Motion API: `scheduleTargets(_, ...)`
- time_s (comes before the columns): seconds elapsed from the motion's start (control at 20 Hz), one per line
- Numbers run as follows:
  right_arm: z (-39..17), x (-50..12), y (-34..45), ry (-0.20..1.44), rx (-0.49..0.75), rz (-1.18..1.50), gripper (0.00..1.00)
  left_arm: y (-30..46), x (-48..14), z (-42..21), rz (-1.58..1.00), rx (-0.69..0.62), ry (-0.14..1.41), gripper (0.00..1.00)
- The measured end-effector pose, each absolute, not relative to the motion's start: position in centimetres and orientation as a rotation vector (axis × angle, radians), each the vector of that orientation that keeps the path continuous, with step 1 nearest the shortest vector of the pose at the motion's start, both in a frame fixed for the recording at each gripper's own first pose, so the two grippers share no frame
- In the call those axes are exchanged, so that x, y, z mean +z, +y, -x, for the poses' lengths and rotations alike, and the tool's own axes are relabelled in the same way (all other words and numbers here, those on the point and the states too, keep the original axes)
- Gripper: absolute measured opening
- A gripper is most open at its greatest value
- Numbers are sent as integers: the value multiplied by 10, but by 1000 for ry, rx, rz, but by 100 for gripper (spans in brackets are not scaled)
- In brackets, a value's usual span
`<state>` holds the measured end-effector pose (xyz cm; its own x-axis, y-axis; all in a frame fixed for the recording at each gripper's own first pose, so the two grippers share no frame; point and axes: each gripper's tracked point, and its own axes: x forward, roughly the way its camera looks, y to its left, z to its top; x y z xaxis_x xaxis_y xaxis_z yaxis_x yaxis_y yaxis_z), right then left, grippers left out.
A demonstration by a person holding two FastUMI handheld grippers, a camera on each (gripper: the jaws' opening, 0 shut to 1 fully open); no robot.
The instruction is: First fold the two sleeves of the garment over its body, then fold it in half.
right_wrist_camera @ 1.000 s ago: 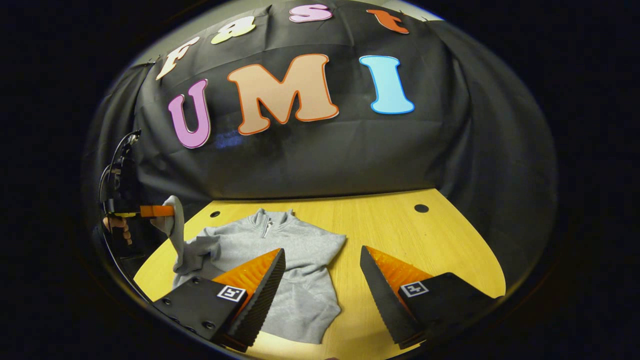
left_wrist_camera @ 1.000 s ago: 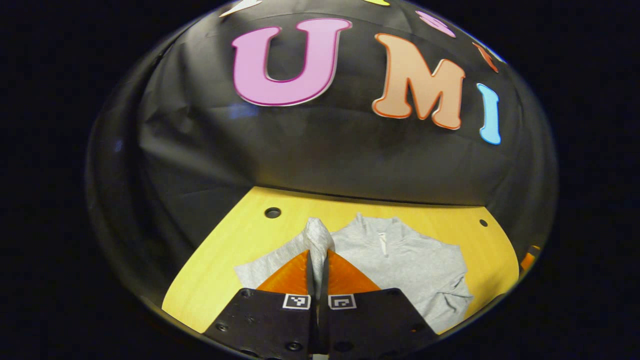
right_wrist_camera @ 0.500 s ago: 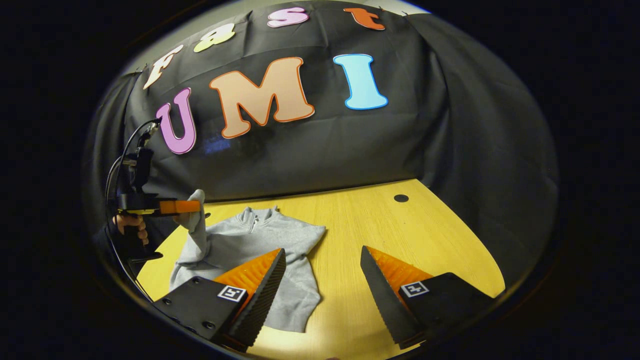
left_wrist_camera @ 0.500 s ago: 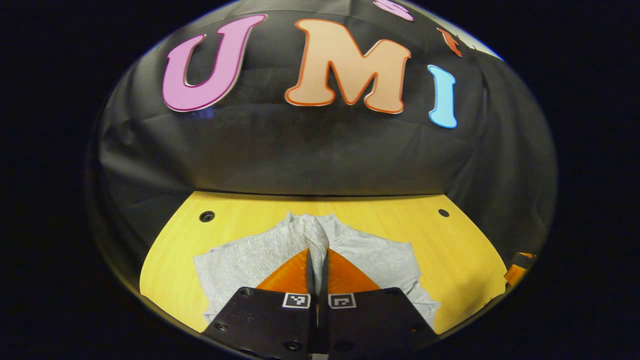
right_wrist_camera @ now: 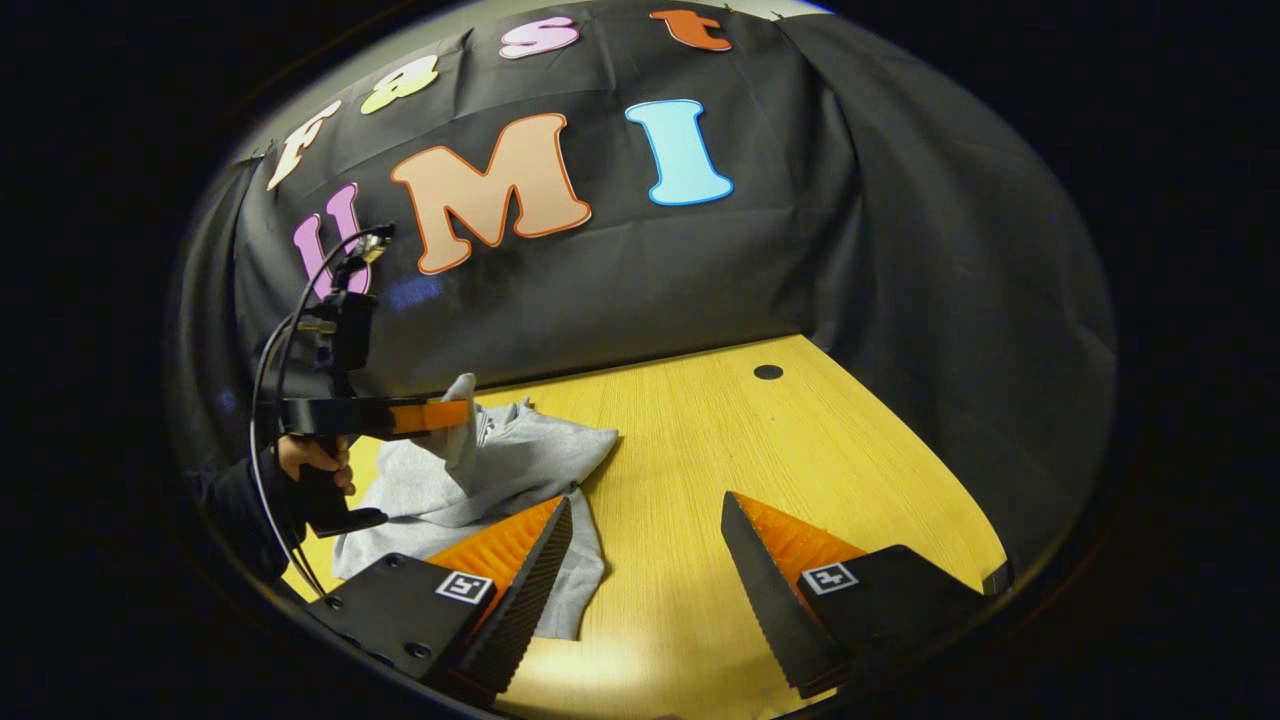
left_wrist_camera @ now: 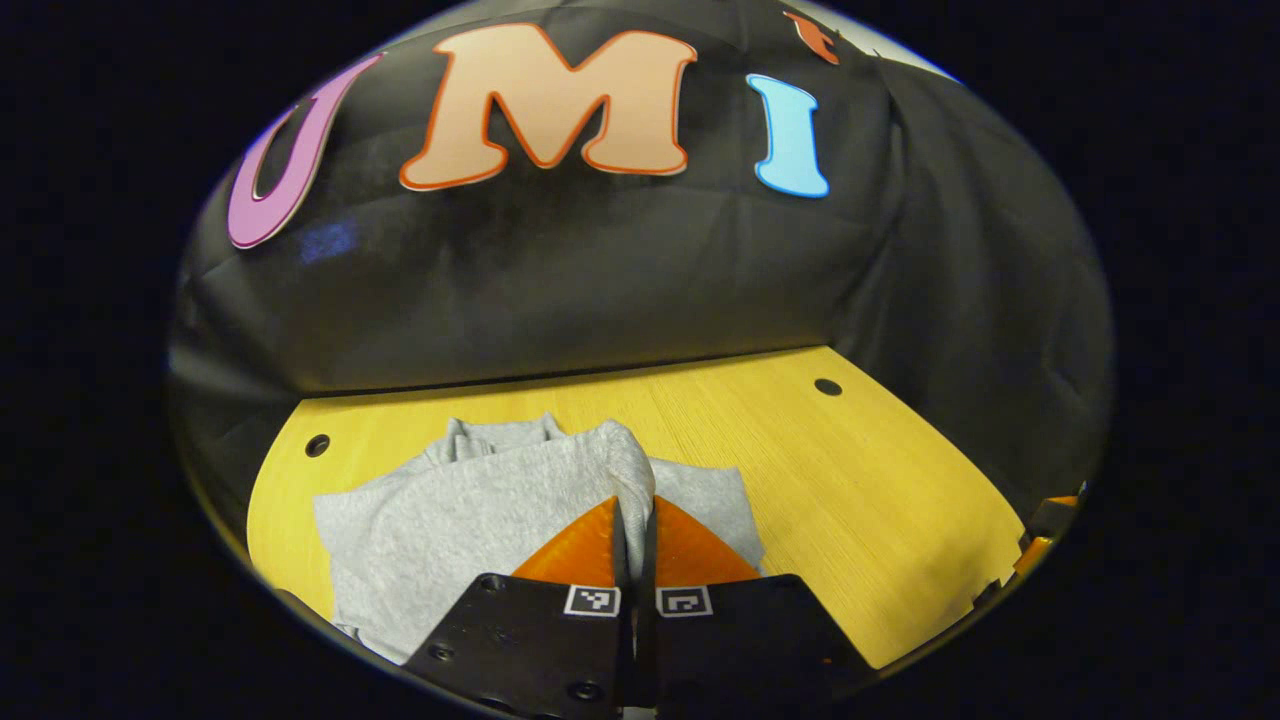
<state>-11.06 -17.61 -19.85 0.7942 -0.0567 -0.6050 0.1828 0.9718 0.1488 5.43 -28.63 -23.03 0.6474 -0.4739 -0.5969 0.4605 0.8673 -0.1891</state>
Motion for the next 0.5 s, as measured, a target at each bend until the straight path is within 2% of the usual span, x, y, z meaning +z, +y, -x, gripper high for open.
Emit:
scheduleTargets(0.05, 113, -201, -177, 648, -128, -202, 96, -293, -239, -53, 7, -537, 691, 1)
scheduleTargets(0.1, 114, -203, -176, 653, -125, -201, 92, -297, -246, -53, -7, -540, 697, 0)
scheduleTargets(0.2, 116, -209, -173, 666, -111, -202, 96, -303, -262, -49, -17, -544, 728, 4)
scheduleTargets(0.3, 115, -217, -166, 684, -91, -201, 96, -303, -267, -45, -7, -539, 750, 14)
scheduleTargets(0.35, 113, -221, -162, 691, -79, -203, 96, -303, -270, -47, 0, -534, 749, 29)
scheduleTargets(0.5, 105, -228, -144, 701, -31, -202, 96, -285, -262, -46, -6, -517, 728, 100)
